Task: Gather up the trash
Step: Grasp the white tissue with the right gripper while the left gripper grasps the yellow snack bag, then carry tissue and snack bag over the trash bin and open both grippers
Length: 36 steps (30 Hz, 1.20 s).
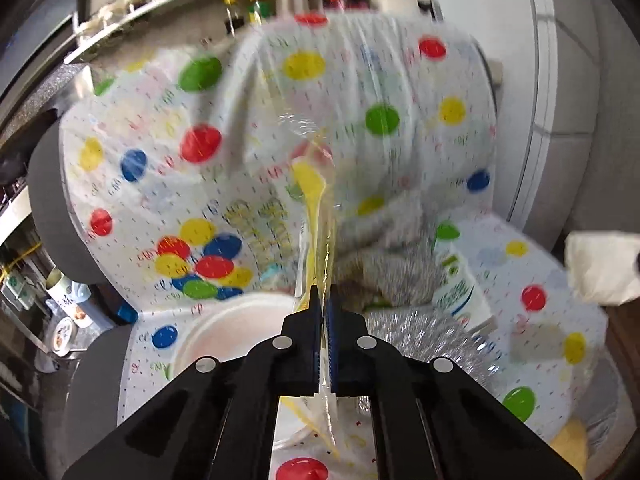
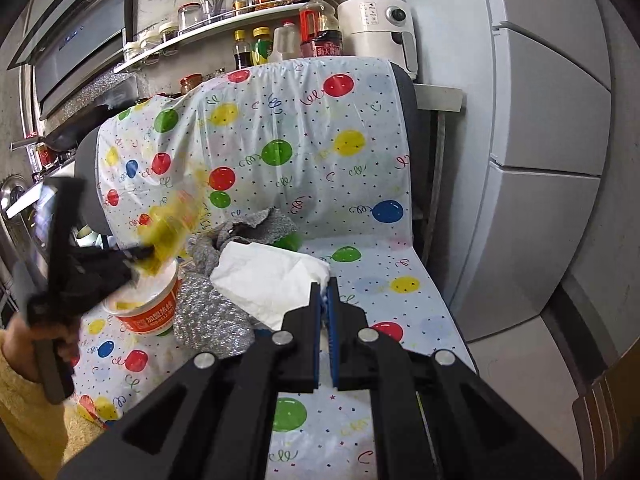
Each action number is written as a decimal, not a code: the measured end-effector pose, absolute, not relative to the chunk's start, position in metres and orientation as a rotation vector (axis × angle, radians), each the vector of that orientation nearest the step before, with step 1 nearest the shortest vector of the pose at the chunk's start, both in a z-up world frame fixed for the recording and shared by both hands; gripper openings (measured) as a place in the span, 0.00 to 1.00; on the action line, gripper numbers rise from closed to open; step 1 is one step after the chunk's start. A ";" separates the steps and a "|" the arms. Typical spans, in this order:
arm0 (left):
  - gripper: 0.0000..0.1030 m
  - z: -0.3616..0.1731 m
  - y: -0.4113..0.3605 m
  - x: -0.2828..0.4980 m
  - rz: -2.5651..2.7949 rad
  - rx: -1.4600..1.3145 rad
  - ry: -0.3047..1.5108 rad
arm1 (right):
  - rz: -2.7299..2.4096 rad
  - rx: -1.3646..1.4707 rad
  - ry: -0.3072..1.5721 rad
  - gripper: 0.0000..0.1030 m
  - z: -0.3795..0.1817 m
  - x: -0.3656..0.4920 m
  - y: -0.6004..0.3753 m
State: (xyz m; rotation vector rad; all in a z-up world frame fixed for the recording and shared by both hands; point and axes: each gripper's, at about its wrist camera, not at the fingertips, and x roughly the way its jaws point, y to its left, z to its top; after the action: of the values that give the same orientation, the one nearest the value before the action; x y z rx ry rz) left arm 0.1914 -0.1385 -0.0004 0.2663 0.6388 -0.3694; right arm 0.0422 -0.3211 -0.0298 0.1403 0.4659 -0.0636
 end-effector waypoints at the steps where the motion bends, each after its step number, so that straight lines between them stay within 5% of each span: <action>1: 0.02 0.009 -0.133 0.187 -0.381 0.245 0.619 | -0.061 0.140 0.464 0.04 -0.029 0.041 -0.320; 10: 0.02 0.058 -0.095 0.120 -0.536 0.037 0.549 | -0.058 0.135 0.433 0.04 -0.016 0.021 -0.306; 24: 0.02 -0.014 -0.142 0.054 -0.683 0.006 0.658 | -0.266 0.176 0.508 0.04 -0.063 -0.051 -0.350; 36: 0.02 -0.054 -0.255 -0.009 -1.017 0.059 0.714 | -0.534 0.285 0.575 0.04 -0.121 -0.153 -0.423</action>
State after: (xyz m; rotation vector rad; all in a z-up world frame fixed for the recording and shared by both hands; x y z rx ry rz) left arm -0.0090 -0.2549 -0.0539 0.0586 0.7145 -1.0173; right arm -0.1528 -0.4227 -0.1207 0.2846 0.5747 -0.5337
